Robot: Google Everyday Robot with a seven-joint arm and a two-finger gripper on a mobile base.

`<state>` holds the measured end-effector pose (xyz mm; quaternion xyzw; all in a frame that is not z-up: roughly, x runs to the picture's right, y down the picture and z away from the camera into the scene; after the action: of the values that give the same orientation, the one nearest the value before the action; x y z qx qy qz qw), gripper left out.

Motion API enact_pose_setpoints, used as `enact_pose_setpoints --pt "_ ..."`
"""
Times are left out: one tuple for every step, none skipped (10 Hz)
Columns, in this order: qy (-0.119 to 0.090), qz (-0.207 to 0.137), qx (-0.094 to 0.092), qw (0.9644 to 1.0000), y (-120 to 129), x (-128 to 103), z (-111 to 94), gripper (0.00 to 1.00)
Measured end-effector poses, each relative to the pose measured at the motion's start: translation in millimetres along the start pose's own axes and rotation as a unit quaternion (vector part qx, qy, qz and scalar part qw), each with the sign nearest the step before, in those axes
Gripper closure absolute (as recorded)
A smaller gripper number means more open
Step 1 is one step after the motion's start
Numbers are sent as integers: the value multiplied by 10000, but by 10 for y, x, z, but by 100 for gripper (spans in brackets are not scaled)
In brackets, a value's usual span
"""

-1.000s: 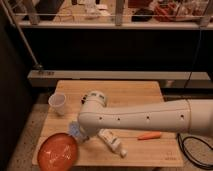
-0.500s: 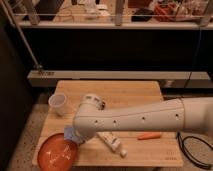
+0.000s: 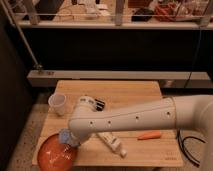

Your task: Place the white sponge in the ceramic bowl

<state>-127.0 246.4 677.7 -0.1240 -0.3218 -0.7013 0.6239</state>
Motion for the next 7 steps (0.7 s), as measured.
enact_pose_setpoints --pt "-22 -27 27 10000 -59 5 51 100" --pt "-53 -94 55 9999 -146 8 93 100" --pt "-67 -109 62 9999 -159 10 115 100" --pt "-90 -138 69 9998 -171 5 141 100" --pt "-106 -182 82 9997 -197 5 157 100" --pt "-128 -232 102 9996 -231 10 184 100" --pt "-150 -279 124 9994 -283 21 220 100"
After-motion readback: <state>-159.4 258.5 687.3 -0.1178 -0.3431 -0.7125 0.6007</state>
